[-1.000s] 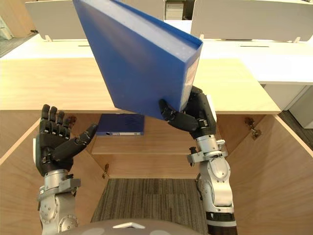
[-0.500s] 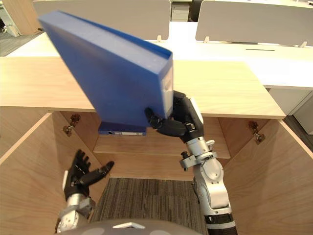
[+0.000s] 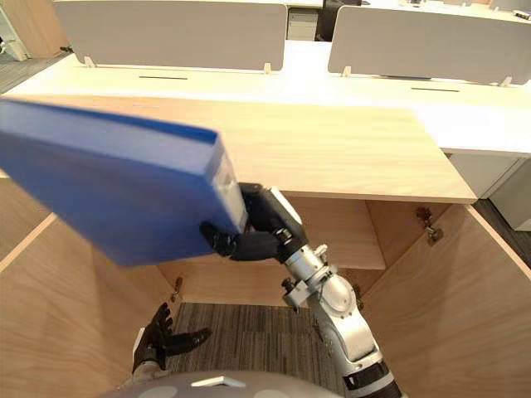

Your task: Walk over to the cabinet, pick up the folder, carry it to the office cabinet, place the folder inside the office cabinet, then close the office cabinet door

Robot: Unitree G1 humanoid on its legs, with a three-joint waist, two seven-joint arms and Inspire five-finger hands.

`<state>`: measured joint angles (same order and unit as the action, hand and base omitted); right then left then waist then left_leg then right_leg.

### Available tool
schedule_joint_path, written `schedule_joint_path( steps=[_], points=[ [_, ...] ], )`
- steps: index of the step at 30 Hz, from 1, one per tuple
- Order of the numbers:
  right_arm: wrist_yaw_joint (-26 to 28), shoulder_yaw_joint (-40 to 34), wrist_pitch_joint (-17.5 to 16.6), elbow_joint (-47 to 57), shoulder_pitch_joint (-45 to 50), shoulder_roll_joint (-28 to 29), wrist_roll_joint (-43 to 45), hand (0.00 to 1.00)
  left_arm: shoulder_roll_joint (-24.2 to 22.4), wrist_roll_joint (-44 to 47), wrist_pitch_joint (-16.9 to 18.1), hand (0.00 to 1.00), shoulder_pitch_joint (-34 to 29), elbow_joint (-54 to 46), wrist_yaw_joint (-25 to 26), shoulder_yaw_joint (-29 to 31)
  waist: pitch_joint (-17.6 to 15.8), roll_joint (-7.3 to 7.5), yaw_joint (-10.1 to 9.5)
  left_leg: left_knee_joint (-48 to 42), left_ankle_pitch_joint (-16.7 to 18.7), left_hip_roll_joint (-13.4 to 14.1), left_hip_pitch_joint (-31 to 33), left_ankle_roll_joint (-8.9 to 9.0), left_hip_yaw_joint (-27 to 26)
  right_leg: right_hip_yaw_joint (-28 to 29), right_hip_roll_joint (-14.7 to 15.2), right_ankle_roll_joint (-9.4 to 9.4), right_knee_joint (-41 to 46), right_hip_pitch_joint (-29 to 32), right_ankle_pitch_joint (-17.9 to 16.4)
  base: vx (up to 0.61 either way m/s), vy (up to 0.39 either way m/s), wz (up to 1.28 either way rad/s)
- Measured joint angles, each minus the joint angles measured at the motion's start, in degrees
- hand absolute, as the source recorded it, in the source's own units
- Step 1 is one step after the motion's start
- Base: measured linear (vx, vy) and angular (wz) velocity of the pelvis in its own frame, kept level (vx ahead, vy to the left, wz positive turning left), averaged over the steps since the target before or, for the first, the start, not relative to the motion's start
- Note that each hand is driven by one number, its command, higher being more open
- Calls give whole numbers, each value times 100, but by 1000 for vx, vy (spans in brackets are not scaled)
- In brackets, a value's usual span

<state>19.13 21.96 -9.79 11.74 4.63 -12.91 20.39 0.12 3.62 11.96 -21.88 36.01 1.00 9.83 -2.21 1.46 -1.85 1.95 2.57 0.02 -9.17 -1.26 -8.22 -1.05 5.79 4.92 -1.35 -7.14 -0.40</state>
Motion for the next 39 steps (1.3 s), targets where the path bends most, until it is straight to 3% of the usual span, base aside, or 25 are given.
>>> schedule_joint_path(
  steps=[5,13,19,22,27,35,39],
  points=[
    [15,533,51,-893,-44,-404,-125,0,301,-83,-1,100,337,836,56,5,-51,-20,-86,-30,-1,4,47,0,40,-29,-11,-1,-5,18,1,0,0,2],
    [-19,1076,194,-1676,-328,-958,-972,0,503,-195,1,100,521,1374,147,10,-462,-86,-114,-174,-6,-11,543,2,99,-70,-7,-10,6,419,38,-2,-8,4],
    [-232,1036,189,-1948,-1218,-1078,-1291,0,502,-186,30,100,1021,1259,144,0,-1222,-301,-116,-944,185,86,1413,-23,114,-59,-42,-51,345,1069,86,-15,-2,0],
    [-386,751,188,-2061,-1521,-1131,-1397,0,507,-108,84,100,1398,1142,149,-3,-1665,-485,-113,-1653,371,197,2193,-40,155,-77,-77,-101,917,1778,-26,-130,11,3],
    [-754,39,188,-2116,-1686,-1076,-1377,0,516,128,111,100,1847,967,235,-5,-2210,-556,-87,-2515,537,176,3234,-59,242,-96,42,-114,2270,3019,-497,-145,-14,12],
    [-1484,-1237,186,-1810,-1822,-412,-807,0,452,386,111,100,2068,84,458,-4,-2415,-602,-100,-4069,1052,334,4869,43,319,-109,109,-238,4018,4719,-1145,-144,-67,4],
    [-1748,-1587,166,-1310,-1867,-42,-238,0,201,486,110,100,2137,-376,546,14,-2421,-596,-128,-4479,1184,522,5353,77,308,-229,73,-306,4340,5195,-1220,-45,-41,-13]
  ],
)
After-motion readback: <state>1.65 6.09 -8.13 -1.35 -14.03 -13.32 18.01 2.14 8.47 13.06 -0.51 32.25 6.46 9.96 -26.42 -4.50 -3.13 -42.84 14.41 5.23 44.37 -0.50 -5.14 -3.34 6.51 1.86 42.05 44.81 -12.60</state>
